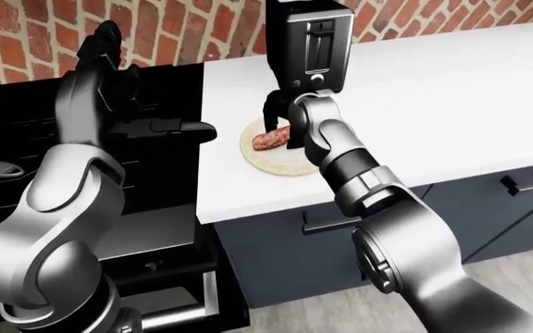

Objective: Pick the salami from the plate and place it in the pan.

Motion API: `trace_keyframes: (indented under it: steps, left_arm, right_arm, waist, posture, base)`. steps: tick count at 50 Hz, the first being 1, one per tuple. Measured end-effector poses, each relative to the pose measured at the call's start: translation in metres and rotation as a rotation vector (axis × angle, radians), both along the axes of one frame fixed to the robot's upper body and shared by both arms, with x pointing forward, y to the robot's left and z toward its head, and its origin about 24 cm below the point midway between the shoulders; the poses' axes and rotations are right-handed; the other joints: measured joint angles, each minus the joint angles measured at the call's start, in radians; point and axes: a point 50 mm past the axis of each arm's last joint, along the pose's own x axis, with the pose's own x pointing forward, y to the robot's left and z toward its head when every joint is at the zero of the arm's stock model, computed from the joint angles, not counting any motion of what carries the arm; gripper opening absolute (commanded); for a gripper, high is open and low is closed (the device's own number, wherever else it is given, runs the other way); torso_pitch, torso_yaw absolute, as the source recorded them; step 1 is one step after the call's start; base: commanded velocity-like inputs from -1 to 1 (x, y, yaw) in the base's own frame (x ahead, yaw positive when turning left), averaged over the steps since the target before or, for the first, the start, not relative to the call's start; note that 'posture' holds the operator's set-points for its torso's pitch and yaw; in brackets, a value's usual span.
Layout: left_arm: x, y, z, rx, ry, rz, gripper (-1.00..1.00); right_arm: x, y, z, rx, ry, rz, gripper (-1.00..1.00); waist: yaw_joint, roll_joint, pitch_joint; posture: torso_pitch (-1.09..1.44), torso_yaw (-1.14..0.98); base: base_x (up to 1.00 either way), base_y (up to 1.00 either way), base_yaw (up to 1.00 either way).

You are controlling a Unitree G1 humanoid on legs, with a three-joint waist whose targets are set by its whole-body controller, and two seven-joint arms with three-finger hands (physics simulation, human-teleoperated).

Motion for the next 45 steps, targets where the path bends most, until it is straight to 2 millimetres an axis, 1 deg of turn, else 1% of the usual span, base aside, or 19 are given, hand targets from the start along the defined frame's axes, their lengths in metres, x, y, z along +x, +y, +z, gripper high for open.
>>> trace_keyframes:
  steps: [5,7,8,9,10,18,29,33,40,45]
  left_arm:
    - [0.0,0.0,-0.001,0.0,0.002,-0.001,1.0]
    - [0.0,0.0,-0.001,0.0,0.003,-0.001,1.0]
    - [0.0,0.0,-0.001,0.0,0.002,-0.001,1.0]
    - [0.0,0.0,-0.001,0.001,0.002,-0.002,1.0]
    - [0.0,0.0,0.0,0.001,0.001,-0.002,1.0]
    - [0.0,-0.001,0.0,0.002,0.0,-0.003,1.0]
    - [0.0,-0.002,-0.001,0.003,0.001,-0.006,1.0]
    - [0.0,-0.003,-0.002,0.005,0.001,-0.008,1.0]
    - [0.0,-0.002,-0.001,0.005,0.001,-0.006,1.0]
    - [0.0,-0.002,-0.002,0.006,0.005,-0.005,1.0]
  right_arm:
    - [0.0,0.001,0.0,0.002,-0.005,-0.001,-0.35]
    - [0.0,0.001,-0.001,0.002,-0.01,0.001,-0.53]
    - [0.0,0.001,-0.001,0.001,-0.013,0.001,-0.84]
    - [0.0,0.001,-0.001,0.001,-0.016,0.002,-0.98]
    - [0.0,0.001,-0.001,0.002,-0.018,0.001,-1.0]
    - [0.001,0.0,0.004,0.005,-0.01,-0.007,-1.0]
    - [0.002,0.0,0.036,0.013,-0.07,-0.009,-1.0]
    - [0.001,0.0,0.041,0.014,-0.077,-0.008,-1.0]
    - [0.0,-0.002,0.052,0.019,-0.071,-0.012,-1.0]
    - [-0.002,-0.003,0.069,0.028,-0.073,-0.013,-1.0]
  waist:
    - [0.0,0.001,0.0]
    - [0.0,0.001,-0.001]
    - [0.0,0.001,-0.001]
    - [0.0,0.001,-0.001]
    - [0.001,0.001,-0.001]
    - [0.001,0.001,0.003]
    - [-0.001,0.001,0.004]
    - [-0.001,0.0,0.004]
    - [-0.001,0.0,0.009]
    - [-0.002,0.0,0.012]
  posture:
    - [0.0,0.0]
    - [0.0,0.0]
    - [0.0,0.0]
    - [0.0,0.0]
    - [0.0,0.0]
    - [0.0,0.0]
    - [0.0,0.0]
    - [0.0,0.0]
    - [0.0,0.0]
    - [0.0,0.0]
  base:
    - [0.0,0.0,0.0]
    - [0.0,0.0,0.0]
    - [0.0,0.0,0.0]
    - [0.0,0.0,0.0]
    - [0.0,0.0,0.0]
    - [0.0,0.0,0.0]
    - [0.0,0.0,0.0]
    - [0.0,0.0,0.0]
    - [0.0,0.0,0.0]
    - [0.0,0.0,0.0]
